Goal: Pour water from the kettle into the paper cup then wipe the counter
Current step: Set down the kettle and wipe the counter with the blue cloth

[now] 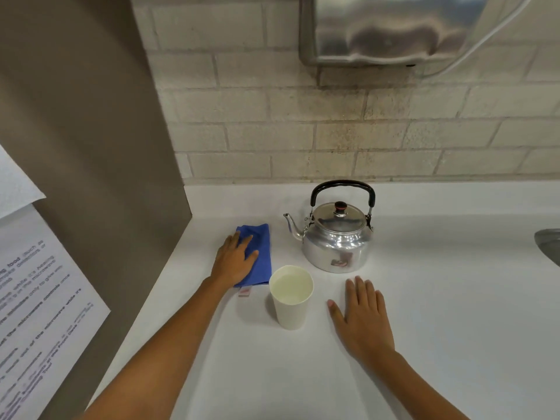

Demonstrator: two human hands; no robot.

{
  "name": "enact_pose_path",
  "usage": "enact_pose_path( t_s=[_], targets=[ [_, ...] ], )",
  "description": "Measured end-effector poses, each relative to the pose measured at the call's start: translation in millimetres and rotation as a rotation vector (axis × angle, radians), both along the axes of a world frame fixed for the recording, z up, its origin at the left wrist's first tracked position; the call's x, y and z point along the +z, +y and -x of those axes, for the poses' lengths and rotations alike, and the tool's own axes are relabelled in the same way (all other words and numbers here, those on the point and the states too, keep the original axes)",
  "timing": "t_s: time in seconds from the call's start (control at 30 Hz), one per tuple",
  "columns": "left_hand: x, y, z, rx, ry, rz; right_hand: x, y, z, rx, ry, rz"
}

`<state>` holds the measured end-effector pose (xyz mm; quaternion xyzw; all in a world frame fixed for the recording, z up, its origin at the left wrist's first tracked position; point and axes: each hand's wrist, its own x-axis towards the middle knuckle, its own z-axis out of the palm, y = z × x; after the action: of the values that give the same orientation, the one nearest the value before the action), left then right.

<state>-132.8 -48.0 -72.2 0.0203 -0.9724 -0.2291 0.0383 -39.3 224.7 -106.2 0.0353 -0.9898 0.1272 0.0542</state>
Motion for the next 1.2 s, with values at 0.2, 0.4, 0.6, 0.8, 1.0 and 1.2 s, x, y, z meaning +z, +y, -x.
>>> enact_pose_path(
  t_s=[0.2, 0.4, 0.6, 0.8, 1.0, 1.2],
  targets=[
    [-22.5, 22.4, 31.2, 0.053, -0.089, 0.203, -1.9, -1.2, 2.1, -0.025, -0.012, 0.016],
    [-20.3, 38.8, 16.8, -0.126, -0.086, 0.334, -3.2, -0.8, 3.2, -0.029, 0.003, 0.006],
    [-17.8, 9.5, -39.6, -0.465, 0.011, 0.078, -2.5, 1.2, 3.1, -0.015, 0.011, -0.011],
    [-11.9, 13.5, -34.2, -0.335, -0.015, 0.181, 0.6, -2.0, 2.2, -0.019, 0.011, -0.032],
    [-21.8, 6.1, -80.0, -0.43, -0.013, 0.064, 2.1, 1.0, 3.3, -0.01, 0.007, -0.024],
    [-16.2, -27.1, -93.1, -0.107, -0.095, 0.168, 6.6, -2.9, -0.2, -0.018, -0.003, -0.054]
  ],
)
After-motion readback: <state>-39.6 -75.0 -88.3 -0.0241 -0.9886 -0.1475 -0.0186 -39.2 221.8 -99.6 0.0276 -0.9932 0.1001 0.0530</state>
